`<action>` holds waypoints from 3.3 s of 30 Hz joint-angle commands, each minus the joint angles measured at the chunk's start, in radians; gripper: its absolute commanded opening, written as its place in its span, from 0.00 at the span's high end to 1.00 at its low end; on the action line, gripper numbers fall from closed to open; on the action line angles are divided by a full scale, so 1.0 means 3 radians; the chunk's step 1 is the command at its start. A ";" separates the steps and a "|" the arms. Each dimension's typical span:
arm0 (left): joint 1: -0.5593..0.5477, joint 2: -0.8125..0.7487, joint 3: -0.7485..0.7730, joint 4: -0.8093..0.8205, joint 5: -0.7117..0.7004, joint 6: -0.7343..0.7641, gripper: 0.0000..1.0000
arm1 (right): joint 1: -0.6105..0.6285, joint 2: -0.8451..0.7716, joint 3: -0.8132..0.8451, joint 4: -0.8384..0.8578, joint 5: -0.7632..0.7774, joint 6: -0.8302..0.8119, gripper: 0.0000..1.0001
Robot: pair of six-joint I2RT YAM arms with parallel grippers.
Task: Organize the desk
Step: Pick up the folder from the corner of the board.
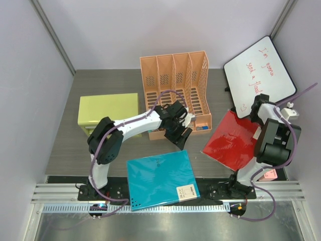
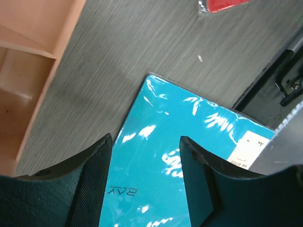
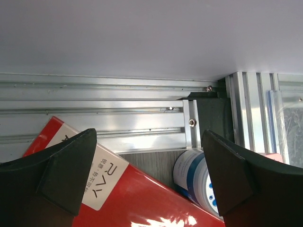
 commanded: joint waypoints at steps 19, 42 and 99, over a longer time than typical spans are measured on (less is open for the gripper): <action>0.0471 0.0383 0.0491 0.0214 -0.0152 -0.0004 0.41 | -0.0025 -0.0475 -0.0434 0.0451 0.0155 -0.0048 0.04; 0.0225 -0.0675 0.0267 -0.0113 0.0565 0.0185 0.43 | -0.0035 0.0680 0.0286 -0.0079 0.0308 0.0177 0.00; -0.0378 0.0618 0.1191 -0.0001 -0.0141 0.0640 0.45 | 0.0451 -0.0587 -0.0597 0.0231 -0.2576 -0.1484 0.00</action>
